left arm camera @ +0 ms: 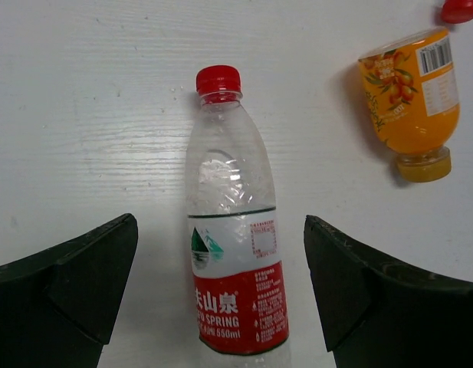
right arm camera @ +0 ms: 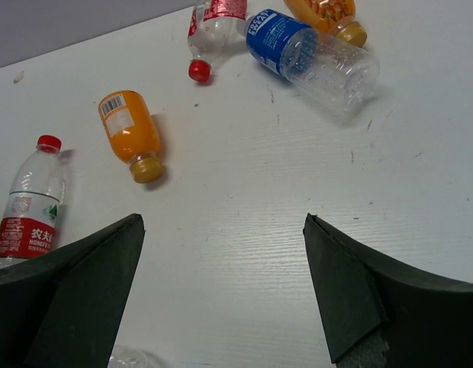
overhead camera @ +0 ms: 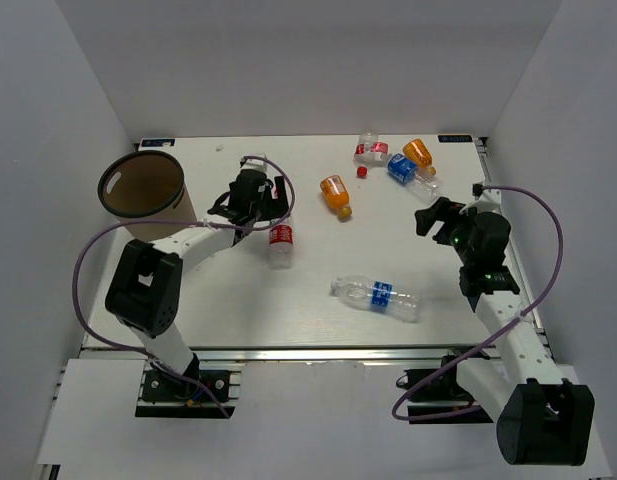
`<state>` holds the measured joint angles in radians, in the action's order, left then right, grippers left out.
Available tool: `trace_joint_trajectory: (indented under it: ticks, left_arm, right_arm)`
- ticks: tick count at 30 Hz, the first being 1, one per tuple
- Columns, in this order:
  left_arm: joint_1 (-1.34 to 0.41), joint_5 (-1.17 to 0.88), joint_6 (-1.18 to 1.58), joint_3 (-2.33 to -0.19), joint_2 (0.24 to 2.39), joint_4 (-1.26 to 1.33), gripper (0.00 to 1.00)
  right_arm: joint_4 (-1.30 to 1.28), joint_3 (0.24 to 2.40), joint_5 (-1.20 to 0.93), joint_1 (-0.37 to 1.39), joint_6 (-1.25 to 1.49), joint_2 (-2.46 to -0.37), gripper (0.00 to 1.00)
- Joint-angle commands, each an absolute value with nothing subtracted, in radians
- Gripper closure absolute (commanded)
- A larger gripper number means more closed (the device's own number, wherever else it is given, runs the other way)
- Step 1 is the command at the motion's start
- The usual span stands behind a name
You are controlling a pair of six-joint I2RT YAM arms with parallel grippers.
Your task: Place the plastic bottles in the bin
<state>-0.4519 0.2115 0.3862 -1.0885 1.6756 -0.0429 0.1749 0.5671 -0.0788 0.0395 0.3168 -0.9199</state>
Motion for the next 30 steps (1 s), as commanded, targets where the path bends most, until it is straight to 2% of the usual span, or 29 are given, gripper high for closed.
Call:
trace_joint_trajectory:
  ticks: [1, 6, 11, 14, 15, 16, 18, 21, 25, 30]
  left_arm:
    - [-0.420, 0.071, 0.390, -1.157, 1.719, -0.015, 0.02]
    - [-0.420, -0.075, 0.357, -1.169, 1.825, -0.008, 0.02]
    - [-0.420, -0.060, 0.342, -1.218, 1.891, -0.037, 0.05]
    - [-0.420, -0.016, 0.334, -1.270, 1.922, -0.104, 0.18]
    - [-0.420, -0.014, 0.334, -1.285, 1.922, -0.124, 0.28]
    - [-0.420, 0.024, 0.333, -1.299, 1.916, -0.133, 0.32]
    - [-0.420, 0.041, 0.322, -1.295, 1.864, -0.123, 0.38]
    - [-0.420, 0.089, 0.305, -1.298, 1.752, -0.112, 0.53]
    - [-0.420, 0.245, 0.258, -1.275, 1.564, -0.039, 0.57]
    - [-0.378, 0.473, 0.123, -1.262, 1.349, 0.077, 0.57]
  right_arm:
    - [0.201, 0.612, -0.094, 0.037, 0.301, -0.937, 0.11]
    - [0.181, 0.621, -0.060, 0.037, 0.302, -0.963, 0.11]
    - [0.176, 0.620, -0.052, 0.037, 0.302, -0.969, 0.11]
    - [0.178, 0.614, -0.037, 0.037, 0.304, -0.969, 0.11]
    - [0.176, 0.614, -0.035, 0.037, 0.304, -0.968, 0.11]
    - [0.176, 0.612, -0.038, 0.037, 0.305, -0.968, 0.11]
    - [0.181, 0.609, -0.044, 0.037, 0.307, -0.962, 0.11]
    - [0.193, 0.601, -0.051, 0.037, 0.314, -0.957, 0.11]
    - [0.201, 0.598, -0.048, 0.037, 0.313, -0.960, 0.11]
    - [0.209, 0.592, -0.044, 0.037, 0.319, -0.971, 0.11]
